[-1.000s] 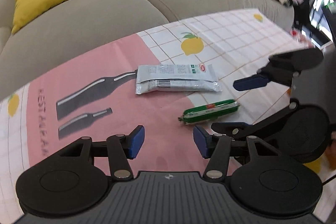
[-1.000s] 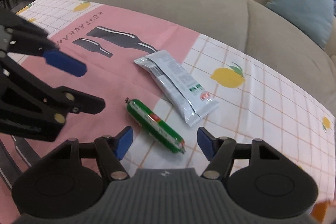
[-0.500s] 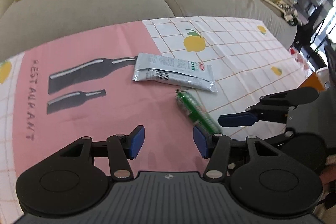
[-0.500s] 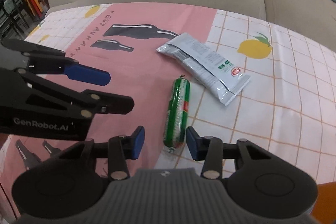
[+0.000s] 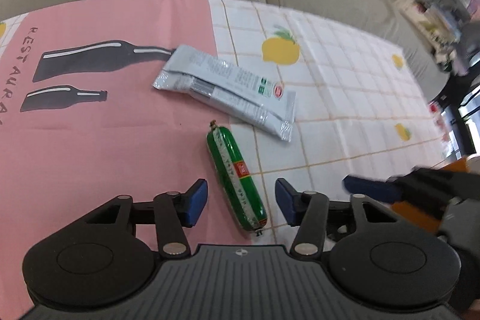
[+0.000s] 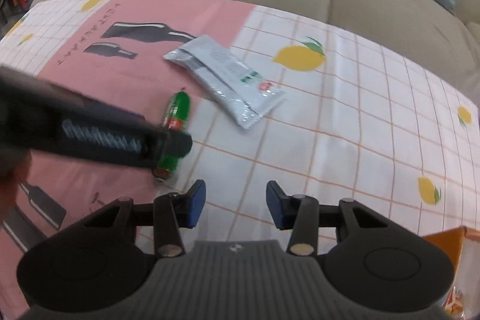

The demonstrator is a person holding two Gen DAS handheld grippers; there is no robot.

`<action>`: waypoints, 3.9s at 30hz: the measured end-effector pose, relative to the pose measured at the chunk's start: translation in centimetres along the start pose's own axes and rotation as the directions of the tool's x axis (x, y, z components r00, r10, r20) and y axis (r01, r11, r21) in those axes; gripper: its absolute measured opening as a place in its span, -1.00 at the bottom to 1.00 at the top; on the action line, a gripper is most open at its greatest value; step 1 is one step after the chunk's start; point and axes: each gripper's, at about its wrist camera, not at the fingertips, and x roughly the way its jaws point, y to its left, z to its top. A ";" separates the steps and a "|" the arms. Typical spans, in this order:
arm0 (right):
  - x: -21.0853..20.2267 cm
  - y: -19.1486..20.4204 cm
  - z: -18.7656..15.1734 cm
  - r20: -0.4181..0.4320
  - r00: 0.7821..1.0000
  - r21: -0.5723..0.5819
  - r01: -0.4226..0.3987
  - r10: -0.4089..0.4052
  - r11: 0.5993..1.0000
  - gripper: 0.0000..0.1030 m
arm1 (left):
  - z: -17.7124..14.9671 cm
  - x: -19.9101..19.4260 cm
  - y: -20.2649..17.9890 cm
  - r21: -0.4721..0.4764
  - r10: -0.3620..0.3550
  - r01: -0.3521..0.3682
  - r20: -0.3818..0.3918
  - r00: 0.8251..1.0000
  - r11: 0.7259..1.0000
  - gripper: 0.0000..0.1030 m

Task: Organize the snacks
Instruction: 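Grasp the green sausage snack with left tool while right tool grasps white-silver bar, then lift the sausage snack and white-silver bar and carry both over the orange box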

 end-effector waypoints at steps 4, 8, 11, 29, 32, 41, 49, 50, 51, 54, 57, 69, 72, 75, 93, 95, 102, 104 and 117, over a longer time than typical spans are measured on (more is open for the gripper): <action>0.1 0.0 0.3 0.022 1.000 -0.035 0.007 -0.007 0.999 -0.16 | -0.2 0.3 -0.2 0.026 0.014 -0.015 0.016 1.000 1.000 -0.32; 0.7 0.5 1.0 0.037 0.999 -0.120 0.011 -0.006 0.993 -0.13 | -0.4 -0.1 0.3 0.063 -0.009 0.007 0.025 1.000 0.998 -0.41; 1.5 0.8 1.8 0.026 1.000 -0.183 -0.009 0.014 0.983 0.23 | -0.6 -0.7 1.5 0.113 -0.023 0.019 0.032 0.999 0.993 -0.44; 7.5 -0.1 7.9 -0.017 0.994 -0.280 -0.106 0.105 0.954 0.89 | -1.7 -2.9 6.5 0.226 -0.075 0.071 0.008 0.997 0.972 -0.50; 8.0 -0.5 8.2 -0.022 0.990 -0.243 -0.140 0.139 0.960 0.92 | -1.7 -2.9 6.7 0.220 -0.082 0.079 0.007 0.997 0.972 -0.50; 6.1 1.3 6.9 0.016 0.988 -0.272 -0.144 0.154 0.952 0.16 | -1.7 -3.2 6.4 0.136 -0.043 0.041 0.010 0.999 0.990 -0.51; 4.3 3.3 3.8 -0.015 0.995 -0.209 -0.103 0.102 0.973 0.06 | -3.3 -4.0 6.4 0.058 0.002 -0.003 0.002 1.000 0.998 -0.51; 3.9 3.5 3.3 -0.023 0.995 -0.193 -0.098 0.095 0.976 0.05 | -3.6 -4.1 6.3 0.052 0.005 -0.005 -0.001 1.000 0.999 -0.52; 3.5 3.8 2.7 -0.032 0.996 -0.182 -0.089 0.084 0.979 0.04 | -4.0 -4.3 6.2 0.042 0.008 -0.008 -0.007 1.000 0.999 -0.52; 2.3 4.5 0.8 -0.058 0.997 -0.135 -0.065 0.058 0.989 0.03 | -5.2 -4.9 5.9 0.005 0.010 -0.010 -0.019 1.000 1.000 -0.52; 0.6 5.0 -1.8 -0.068 0.997 -0.066 -0.047 0.043 0.997 0.02 | -6.7 -5.6 5.1 -0.033 0.005 -0.006 -0.017 1.000 0.999 -0.52; -6.7 7.0 -13.6 -0.040 0.999 0.100 0.037 -0.034 0.994 0.03 | -13.5 -7.9 0.6 -0.032 0.047 -0.047 -0.018 0.999 0.998 -0.52; -7.2 7.4 -15.0 -0.018 0.999 0.122 0.042 -0.040 0.992 0.04 | -14.7 -7.6 0.4 -0.042 0.043 -0.045 -0.036 0.998 0.998 -0.52; -7.0 7.8 -15.9 0.002 0.999 0.122 0.047 -0.048 0.991 0.05 | -15.1 -7.6 0.0 -0.023 0.062 -0.062 -0.020 0.998 0.998 -0.52; -5.4 6.8 -16.0 0.187 0.981 0.169 0.024 -0.056 0.985 0.54 | -16.3 -7.6 1.0 -0.068 0.040 -0.030 0.153 0.987 0.997 0.03; -4.9 6.8 -16.2 0.181 0.982 0.169 0.026 -0.057 0.985 0.51 | -16.6 -7.5 0.6 -0.042 0.053 -0.046 0.167 0.984 0.998 0.00; -4.9 7.8 -16.4 0.218 0.973 0.094 0.055 -0.074 0.994 0.07 | -17.1 -7.3 0.0 -0.012 0.069 -0.068 0.196 0.978 0.998 -0.52; -4.9 7.8 -16.4 0.218 0.973 0.091 0.052 -0.071 0.994 -0.02 | -17.2 -7.4 0.0 -0.008 0.069 -0.069 0.198 0.978 0.998 -0.52; -7.8 6.6 -16.0 0.261 0.965 0.186 -0.030 -0.020 0.982 -0.11 | -17.1 -10.9 -0.7 -0.053 0.023 -0.011 0.242 0.970 0.999 -0.53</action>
